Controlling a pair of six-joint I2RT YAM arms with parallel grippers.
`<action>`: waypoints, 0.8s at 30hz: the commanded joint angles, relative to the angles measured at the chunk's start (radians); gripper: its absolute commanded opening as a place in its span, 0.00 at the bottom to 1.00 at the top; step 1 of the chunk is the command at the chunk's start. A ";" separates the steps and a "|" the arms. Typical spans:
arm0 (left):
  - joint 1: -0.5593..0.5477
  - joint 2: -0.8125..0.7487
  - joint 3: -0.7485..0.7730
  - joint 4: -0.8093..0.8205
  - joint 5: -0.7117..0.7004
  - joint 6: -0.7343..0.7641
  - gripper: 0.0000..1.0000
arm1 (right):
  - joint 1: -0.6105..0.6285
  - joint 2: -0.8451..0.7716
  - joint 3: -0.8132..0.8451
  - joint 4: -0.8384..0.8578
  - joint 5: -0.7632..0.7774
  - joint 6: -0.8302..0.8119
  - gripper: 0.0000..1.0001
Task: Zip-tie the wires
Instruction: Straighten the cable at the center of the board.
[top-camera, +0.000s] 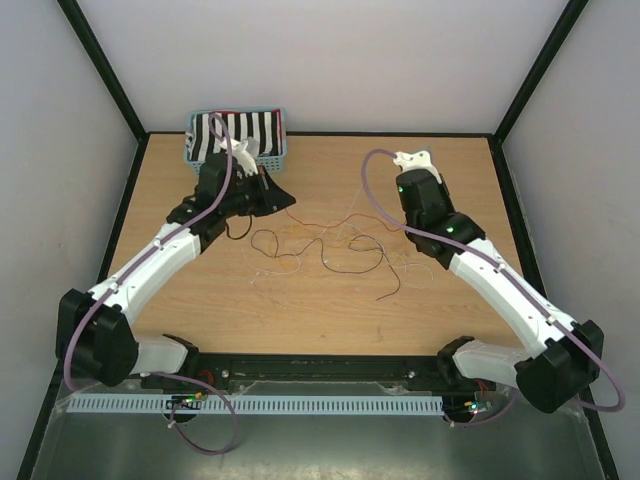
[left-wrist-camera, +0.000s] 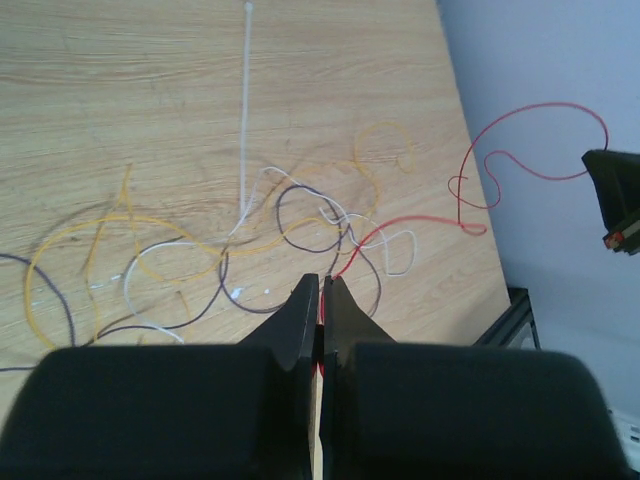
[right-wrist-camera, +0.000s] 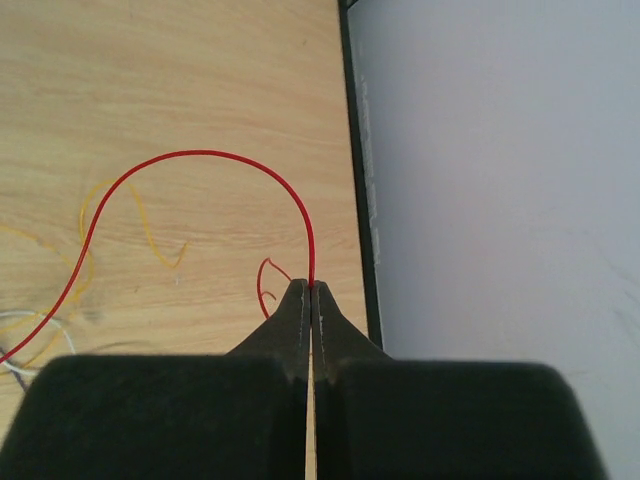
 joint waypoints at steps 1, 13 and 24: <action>0.020 -0.018 -0.001 -0.032 -0.052 0.044 0.00 | 0.001 0.026 -0.060 0.014 -0.056 0.079 0.00; 0.193 -0.051 -0.164 -0.056 -0.007 0.055 0.00 | 0.000 0.167 -0.136 0.011 -0.273 0.206 0.00; 0.309 -0.036 -0.189 -0.055 -0.003 0.089 0.00 | 0.000 0.297 -0.135 -0.008 -0.372 0.239 0.00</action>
